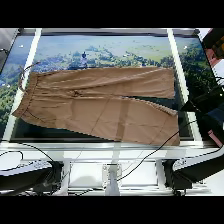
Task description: Fold the clothes and pants, and hang the long-sleeved shirts on hangers.
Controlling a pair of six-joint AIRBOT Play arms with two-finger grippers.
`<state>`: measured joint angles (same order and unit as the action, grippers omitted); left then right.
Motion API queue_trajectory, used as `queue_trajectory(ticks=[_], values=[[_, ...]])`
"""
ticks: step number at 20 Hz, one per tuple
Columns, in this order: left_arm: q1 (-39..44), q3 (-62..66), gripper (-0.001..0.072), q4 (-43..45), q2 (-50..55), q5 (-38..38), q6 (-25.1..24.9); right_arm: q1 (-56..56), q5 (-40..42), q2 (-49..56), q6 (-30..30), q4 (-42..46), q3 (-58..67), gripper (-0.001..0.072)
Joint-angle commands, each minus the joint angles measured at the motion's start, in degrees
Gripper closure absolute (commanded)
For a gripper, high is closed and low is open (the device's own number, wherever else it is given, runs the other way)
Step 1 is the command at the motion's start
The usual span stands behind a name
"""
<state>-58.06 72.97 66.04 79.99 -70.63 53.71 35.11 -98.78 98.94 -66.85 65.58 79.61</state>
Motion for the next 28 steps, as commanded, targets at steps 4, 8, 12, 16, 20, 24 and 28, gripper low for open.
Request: queue_trajectory(ticks=[4, 8, 12, 16, 20, 24, 28], values=[[-10.6, -0.6, 0.0672, 0.8, -3.0, -9.0, -4.9, 4.3, 16.2, -26.9, 0.2, 1.0, -21.5, 0.0696], [-10.4, -5.2, 0.0667, -0.1, -3.0, -7.9, -3.6, 4.7, 18.9, -43.7, -6.9, 2.6, -33.3, 0.0696], [-10.4, -12.0, 0.0146, -6.7, -2.0, -4.8, 0.7, 4.7, 17.5, -49.7, -11.6, 3.5, -37.3, 0.0317], [-9.2, -18.7, 0.0264, -8.4, -1.9, 4.3, 4.0, 4.6, 18.6, -50.0, -11.6, 3.5, -37.3, 0.0319], [-7.0, -26.9, 0.0082, -18.0, -1.7, 14.2, 1.2, 4.6, 20.5, -50.0, -11.8, 3.5, -37.3, 0.0325], [-3.8, -29.2, 0.0082, -29.0, 0.9, 17.7, -6.8, 4.6, 20.8, -50.0, -11.8, 3.5, -37.4, 0.0326], [2.1, -29.2, 0.0100, -33.4, 6.0, 22.1, -8.0, 4.6, 20.0, -50.0, -11.8, 3.3, -37.3, 0.0340]])
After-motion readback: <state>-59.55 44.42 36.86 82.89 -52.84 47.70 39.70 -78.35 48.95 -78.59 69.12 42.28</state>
